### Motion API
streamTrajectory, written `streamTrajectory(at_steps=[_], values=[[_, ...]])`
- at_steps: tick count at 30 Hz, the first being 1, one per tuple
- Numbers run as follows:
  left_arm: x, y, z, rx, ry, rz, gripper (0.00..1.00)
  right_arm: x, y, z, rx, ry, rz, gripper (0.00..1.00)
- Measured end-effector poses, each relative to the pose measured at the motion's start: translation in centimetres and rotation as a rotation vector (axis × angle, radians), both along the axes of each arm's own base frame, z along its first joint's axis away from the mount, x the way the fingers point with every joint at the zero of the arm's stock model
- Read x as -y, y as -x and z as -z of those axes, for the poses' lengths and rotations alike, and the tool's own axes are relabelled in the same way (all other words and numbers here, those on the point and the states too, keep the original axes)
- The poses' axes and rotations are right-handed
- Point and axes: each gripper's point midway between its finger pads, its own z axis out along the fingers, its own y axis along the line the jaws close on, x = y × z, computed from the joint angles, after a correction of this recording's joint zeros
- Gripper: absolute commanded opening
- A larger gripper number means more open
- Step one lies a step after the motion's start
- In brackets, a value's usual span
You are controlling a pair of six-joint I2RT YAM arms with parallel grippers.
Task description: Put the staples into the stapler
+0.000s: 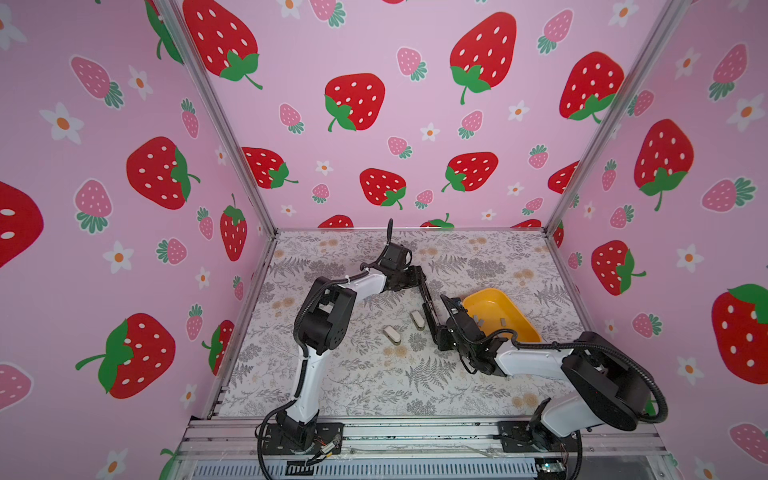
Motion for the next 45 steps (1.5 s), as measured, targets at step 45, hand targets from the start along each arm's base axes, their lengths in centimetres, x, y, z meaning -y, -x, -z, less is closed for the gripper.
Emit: streamTrajectory(at_steps=[45], values=[[6.0, 4.6, -7.3, 0.635, 0.249, 0.404, 0.42, 2.0, 1.3, 0.3, 0.218, 0.011, -0.069, 0.1]])
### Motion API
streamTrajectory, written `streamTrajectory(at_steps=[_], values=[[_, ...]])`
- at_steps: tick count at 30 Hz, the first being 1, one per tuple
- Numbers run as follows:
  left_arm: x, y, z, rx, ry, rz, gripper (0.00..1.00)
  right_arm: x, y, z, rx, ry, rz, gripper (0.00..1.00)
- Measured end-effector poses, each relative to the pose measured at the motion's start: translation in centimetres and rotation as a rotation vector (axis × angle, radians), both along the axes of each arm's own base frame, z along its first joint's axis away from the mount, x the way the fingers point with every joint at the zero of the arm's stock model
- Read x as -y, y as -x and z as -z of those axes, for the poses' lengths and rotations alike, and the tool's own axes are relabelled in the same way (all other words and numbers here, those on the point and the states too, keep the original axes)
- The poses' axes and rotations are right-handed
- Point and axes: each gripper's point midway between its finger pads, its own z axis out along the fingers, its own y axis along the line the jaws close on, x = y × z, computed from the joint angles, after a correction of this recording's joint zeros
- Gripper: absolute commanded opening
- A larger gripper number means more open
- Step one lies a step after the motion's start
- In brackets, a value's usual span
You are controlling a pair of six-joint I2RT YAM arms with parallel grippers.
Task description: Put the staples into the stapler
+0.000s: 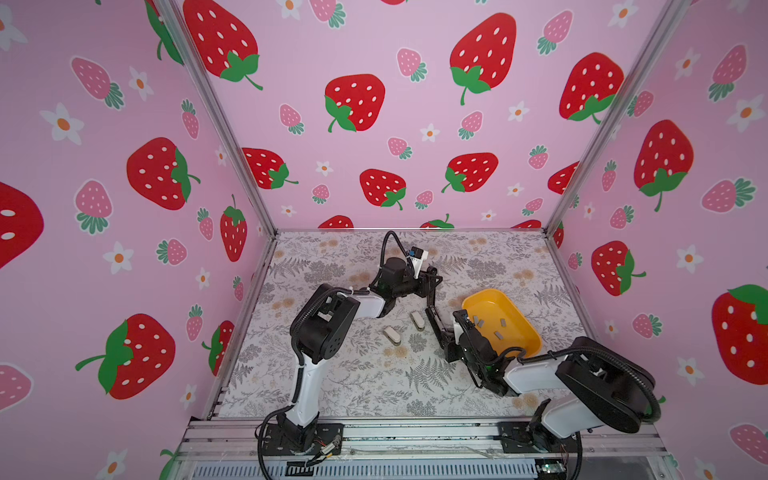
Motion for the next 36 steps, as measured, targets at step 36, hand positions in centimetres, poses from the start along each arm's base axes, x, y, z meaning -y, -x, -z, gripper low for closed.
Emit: streamTrajectory(at_steps=[36], values=[[1.2, 9.4, 1.2, 0.359, -0.007, 0.29, 0.61, 0.7, 0.8, -0.3, 0.098, -0.025, -0.048, 0.05]])
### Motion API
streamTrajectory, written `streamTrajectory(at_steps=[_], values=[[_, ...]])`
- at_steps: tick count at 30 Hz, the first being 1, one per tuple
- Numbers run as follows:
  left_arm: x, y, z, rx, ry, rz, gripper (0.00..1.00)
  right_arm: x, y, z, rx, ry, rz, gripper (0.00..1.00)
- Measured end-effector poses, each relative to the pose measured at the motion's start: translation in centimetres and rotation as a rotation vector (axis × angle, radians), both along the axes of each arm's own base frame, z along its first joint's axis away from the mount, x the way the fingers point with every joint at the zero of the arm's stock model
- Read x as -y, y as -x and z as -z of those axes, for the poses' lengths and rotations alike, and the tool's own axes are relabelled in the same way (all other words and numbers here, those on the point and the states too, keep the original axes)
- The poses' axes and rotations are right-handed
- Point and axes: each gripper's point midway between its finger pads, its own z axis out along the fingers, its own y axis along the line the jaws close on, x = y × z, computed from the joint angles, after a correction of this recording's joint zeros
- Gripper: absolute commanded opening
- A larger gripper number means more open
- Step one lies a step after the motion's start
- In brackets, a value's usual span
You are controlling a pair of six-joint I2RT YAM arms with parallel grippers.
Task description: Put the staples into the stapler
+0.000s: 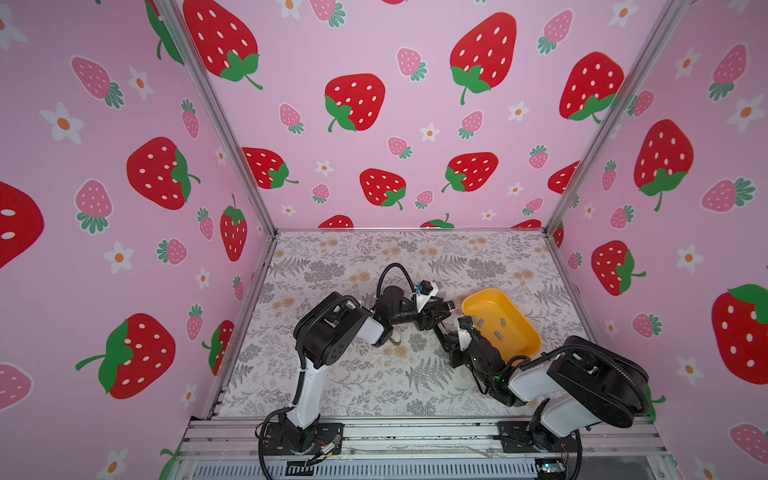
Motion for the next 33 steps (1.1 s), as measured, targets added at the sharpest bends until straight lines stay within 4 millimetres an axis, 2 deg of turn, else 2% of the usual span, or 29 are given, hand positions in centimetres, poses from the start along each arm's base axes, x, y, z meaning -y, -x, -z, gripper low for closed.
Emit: streamTrajectory(at_steps=[7, 17, 20, 27, 29, 31, 33], values=[[0.1, 0.8, -0.9, 0.016, -0.005, 0.045, 0.64, -0.1, -0.2, -0.3, 0.019, -0.004, -0.002, 0.05], [-0.2, 2.2, -0.8, 0.024, -0.016, 0.082, 0.69, -0.2, -0.2, -0.6, 0.032, -0.012, -0.002, 0.05], [-0.3, 2.9, -1.6, 0.032, -0.005, 0.107, 0.7, -0.3, -0.3, -0.6, 0.034, -0.014, -0.001, 0.05], [-0.4, 3.8, -5.0, 0.087, 0.04, 0.146, 0.7, -0.1, -0.4, -0.3, 0.034, -0.009, 0.009, 0.05], [-0.5, 3.9, -5.5, 0.097, 0.046, 0.145, 0.7, -0.1, -0.4, -0.3, 0.034, -0.009, 0.008, 0.08], [-0.6, 3.8, -5.6, 0.099, 0.045, 0.129, 0.7, -0.1, -0.4, -0.3, 0.033, -0.009, 0.008, 0.23], [-0.8, 3.2, -5.4, 0.092, 0.037, 0.099, 0.7, 0.0, -0.4, -0.2, 0.028, -0.008, 0.015, 0.34]])
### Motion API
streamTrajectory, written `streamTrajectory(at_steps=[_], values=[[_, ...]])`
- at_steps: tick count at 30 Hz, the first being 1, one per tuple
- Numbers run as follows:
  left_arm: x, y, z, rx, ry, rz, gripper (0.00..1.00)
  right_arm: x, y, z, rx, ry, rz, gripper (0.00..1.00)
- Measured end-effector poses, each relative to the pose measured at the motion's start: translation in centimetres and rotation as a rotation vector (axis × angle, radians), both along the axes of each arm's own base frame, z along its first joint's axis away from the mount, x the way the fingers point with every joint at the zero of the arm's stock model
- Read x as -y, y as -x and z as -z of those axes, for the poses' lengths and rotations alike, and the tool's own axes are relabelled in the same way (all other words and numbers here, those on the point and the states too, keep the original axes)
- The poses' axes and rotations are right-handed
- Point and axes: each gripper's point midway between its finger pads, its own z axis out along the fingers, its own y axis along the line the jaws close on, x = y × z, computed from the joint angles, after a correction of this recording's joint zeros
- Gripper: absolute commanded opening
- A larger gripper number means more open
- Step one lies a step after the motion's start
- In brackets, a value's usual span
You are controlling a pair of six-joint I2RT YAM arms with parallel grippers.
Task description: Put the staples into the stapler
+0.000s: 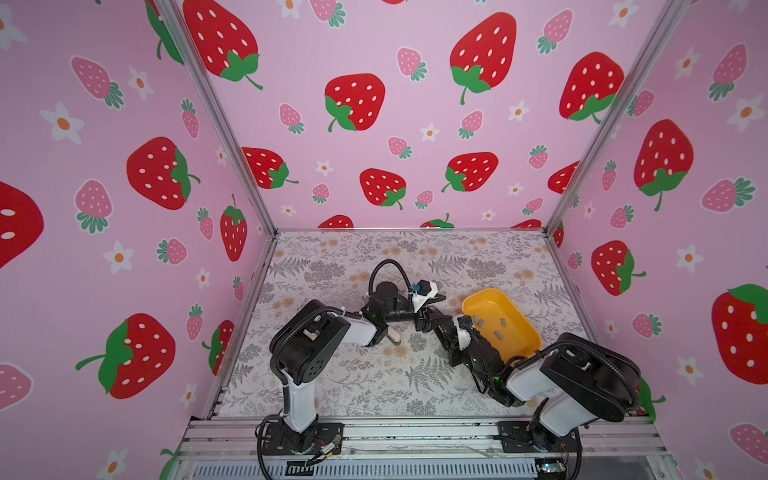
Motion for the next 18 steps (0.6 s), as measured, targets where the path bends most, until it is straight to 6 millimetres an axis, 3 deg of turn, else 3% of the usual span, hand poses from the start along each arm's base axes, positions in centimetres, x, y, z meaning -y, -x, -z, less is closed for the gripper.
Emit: streamTrajectory(at_steps=[4, 9, 14, 18], values=[[-0.4, -1.4, 0.5, -0.021, -0.013, -0.088, 0.7, 0.4, -0.1, -0.6, 0.006, -0.001, 0.022, 0.49], [-1.1, -3.2, 1.9, -0.084, -0.067, -0.196, 0.7, 0.6, -0.3, -4.3, 0.076, -0.083, 0.036, 0.56], [-1.4, -4.5, 2.4, -0.128, -0.091, -0.264, 0.7, 0.8, -0.2, -6.6, 0.114, -0.13, 0.034, 0.56], [-1.4, -5.4, 3.1, -0.165, -0.111, -0.302, 0.7, 0.8, -0.2, -6.7, 0.116, -0.124, 0.033, 0.46]])
